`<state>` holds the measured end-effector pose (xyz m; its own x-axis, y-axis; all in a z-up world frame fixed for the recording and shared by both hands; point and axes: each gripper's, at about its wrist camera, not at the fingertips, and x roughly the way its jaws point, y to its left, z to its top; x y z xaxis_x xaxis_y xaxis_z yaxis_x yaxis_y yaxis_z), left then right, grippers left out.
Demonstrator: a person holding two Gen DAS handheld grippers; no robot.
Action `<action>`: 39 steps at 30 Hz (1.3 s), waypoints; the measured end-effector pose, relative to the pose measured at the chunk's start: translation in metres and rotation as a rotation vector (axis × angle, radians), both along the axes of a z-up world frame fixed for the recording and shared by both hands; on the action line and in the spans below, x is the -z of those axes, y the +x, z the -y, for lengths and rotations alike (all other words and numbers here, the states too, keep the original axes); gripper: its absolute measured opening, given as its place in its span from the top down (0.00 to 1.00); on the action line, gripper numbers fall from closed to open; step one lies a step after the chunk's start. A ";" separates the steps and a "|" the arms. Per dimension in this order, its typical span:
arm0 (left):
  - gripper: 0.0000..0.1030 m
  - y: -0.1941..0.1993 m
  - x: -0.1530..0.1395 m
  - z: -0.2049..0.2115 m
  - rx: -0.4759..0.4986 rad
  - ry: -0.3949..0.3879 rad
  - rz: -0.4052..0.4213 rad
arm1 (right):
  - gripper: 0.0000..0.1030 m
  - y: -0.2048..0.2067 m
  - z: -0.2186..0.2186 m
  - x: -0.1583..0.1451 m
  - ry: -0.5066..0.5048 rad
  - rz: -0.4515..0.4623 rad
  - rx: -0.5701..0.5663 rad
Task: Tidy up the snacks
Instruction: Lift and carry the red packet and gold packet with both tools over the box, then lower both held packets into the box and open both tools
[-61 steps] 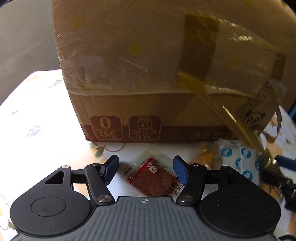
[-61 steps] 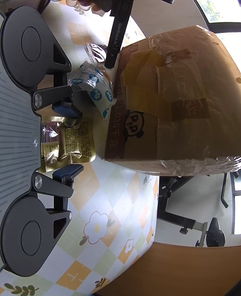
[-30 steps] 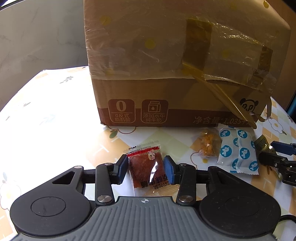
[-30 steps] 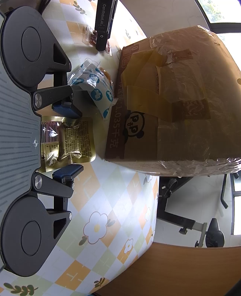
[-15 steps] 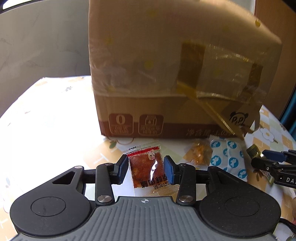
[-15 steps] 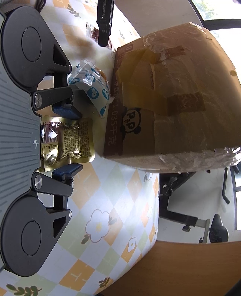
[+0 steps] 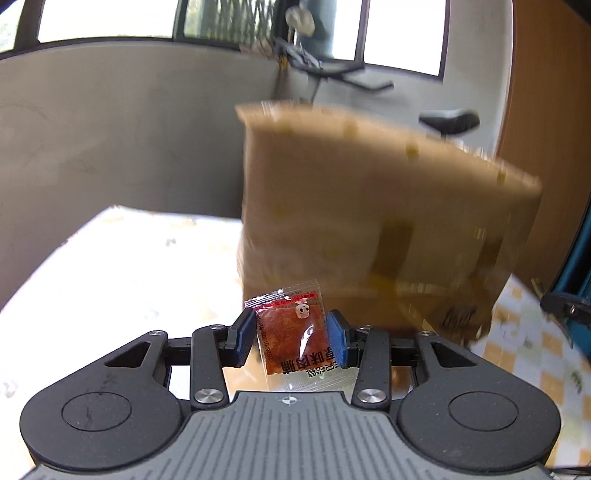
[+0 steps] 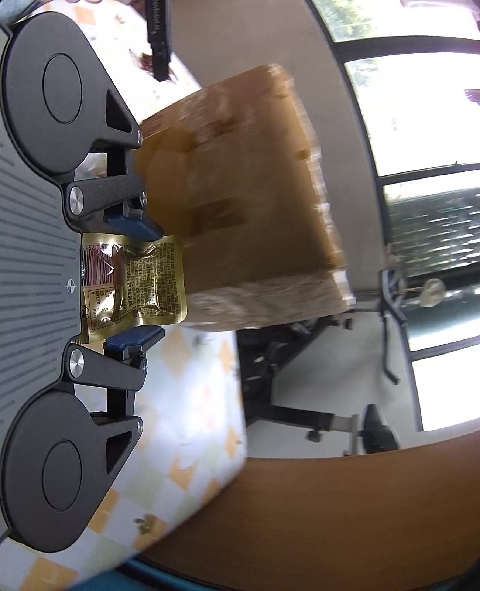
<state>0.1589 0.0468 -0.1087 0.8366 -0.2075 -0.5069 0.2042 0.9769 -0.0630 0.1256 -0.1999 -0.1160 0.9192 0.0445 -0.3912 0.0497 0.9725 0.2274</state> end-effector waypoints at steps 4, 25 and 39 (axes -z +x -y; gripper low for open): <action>0.57 -0.012 -0.038 -0.007 -0.022 0.004 0.125 | 0.54 0.000 0.000 -0.046 -0.032 0.108 -0.007; 0.39 0.130 -0.089 0.059 0.156 0.015 0.139 | 0.49 0.154 -0.018 -0.079 -0.036 0.037 -0.053; 0.30 0.074 -0.077 -0.023 0.169 -0.138 0.133 | 0.39 0.050 0.008 -0.071 -0.054 0.114 0.057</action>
<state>0.2331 0.0693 -0.0313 0.8417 -0.4095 -0.3520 0.3789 0.9123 -0.1553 0.1755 -0.2080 -0.0449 0.9583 -0.0280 -0.2845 0.0825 0.9799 0.1817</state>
